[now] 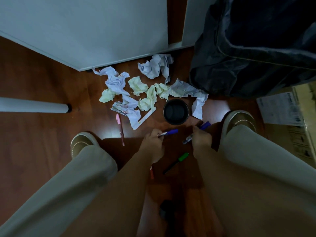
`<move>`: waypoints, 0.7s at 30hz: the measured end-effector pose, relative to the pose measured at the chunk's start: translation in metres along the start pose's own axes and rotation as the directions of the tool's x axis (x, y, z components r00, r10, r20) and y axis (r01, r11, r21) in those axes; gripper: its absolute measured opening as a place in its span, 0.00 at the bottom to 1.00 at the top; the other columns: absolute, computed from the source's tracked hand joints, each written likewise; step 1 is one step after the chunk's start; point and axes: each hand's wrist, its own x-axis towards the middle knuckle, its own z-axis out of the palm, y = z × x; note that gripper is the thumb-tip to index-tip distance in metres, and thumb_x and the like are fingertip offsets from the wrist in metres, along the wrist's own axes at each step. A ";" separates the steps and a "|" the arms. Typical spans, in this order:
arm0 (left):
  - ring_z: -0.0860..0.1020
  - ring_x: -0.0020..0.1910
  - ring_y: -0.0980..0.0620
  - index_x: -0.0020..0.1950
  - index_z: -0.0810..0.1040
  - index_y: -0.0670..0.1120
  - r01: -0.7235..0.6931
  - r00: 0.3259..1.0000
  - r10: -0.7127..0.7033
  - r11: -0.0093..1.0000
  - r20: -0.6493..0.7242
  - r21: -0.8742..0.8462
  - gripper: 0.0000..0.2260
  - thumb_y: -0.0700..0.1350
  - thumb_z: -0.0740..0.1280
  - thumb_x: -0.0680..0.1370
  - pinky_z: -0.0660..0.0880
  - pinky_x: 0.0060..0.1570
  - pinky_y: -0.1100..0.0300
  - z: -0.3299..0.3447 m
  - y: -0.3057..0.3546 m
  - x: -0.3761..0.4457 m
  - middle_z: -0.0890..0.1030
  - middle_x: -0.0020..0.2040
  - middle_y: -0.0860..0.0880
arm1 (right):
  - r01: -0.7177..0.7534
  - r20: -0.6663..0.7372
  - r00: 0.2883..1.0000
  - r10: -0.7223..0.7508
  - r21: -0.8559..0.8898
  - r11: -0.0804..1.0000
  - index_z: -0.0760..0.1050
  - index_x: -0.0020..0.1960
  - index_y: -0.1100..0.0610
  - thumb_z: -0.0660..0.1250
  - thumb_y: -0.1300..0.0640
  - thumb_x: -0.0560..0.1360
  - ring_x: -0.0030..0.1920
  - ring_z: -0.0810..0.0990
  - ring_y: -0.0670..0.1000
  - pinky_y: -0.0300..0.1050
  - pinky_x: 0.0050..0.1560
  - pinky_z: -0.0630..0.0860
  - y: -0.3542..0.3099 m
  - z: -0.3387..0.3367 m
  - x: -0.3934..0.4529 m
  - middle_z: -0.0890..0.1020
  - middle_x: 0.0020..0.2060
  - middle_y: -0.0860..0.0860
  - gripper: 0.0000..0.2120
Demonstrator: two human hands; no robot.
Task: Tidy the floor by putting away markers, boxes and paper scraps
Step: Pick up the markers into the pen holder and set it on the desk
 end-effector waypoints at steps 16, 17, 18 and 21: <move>0.83 0.44 0.52 0.52 0.76 0.50 -0.152 0.846 -0.261 0.719 -0.465 -0.679 0.11 0.38 0.71 0.74 0.80 0.50 0.53 -0.068 0.050 -0.039 0.82 0.46 0.45 | 0.475 -0.103 0.880 -0.464 0.158 0.866 0.65 0.61 0.53 0.72 0.67 0.70 0.46 0.79 0.49 0.41 0.47 0.76 -0.029 -0.018 -0.047 0.77 0.48 0.51 0.25; 0.82 0.44 0.52 0.46 0.78 0.52 -0.176 0.834 -0.247 0.730 -0.494 -0.661 0.09 0.38 0.72 0.73 0.80 0.51 0.55 -0.076 0.059 -0.032 0.82 0.46 0.45 | 0.475 -0.080 0.880 -0.468 0.167 0.864 0.62 0.67 0.52 0.72 0.67 0.70 0.44 0.79 0.48 0.42 0.48 0.76 -0.036 -0.020 -0.049 0.77 0.48 0.51 0.31; 0.82 0.44 0.52 0.42 0.78 0.54 -0.186 0.828 -0.240 0.735 -0.507 -0.652 0.10 0.38 0.74 0.72 0.79 0.50 0.58 -0.082 0.067 -0.024 0.82 0.46 0.45 | 0.478 -0.049 0.877 -0.478 0.189 0.858 0.61 0.70 0.50 0.72 0.66 0.70 0.45 0.79 0.48 0.44 0.49 0.76 -0.042 -0.023 -0.051 0.77 0.49 0.52 0.34; 0.79 0.41 0.56 0.40 0.80 0.51 -0.175 0.839 -0.238 0.733 -0.489 -0.657 0.08 0.39 0.76 0.70 0.73 0.42 0.73 -0.094 0.085 -0.006 0.82 0.44 0.49 | 0.519 0.012 0.848 -0.530 0.182 0.835 0.67 0.61 0.46 0.73 0.63 0.71 0.53 0.81 0.56 0.53 0.57 0.78 -0.056 -0.032 -0.052 0.80 0.53 0.56 0.26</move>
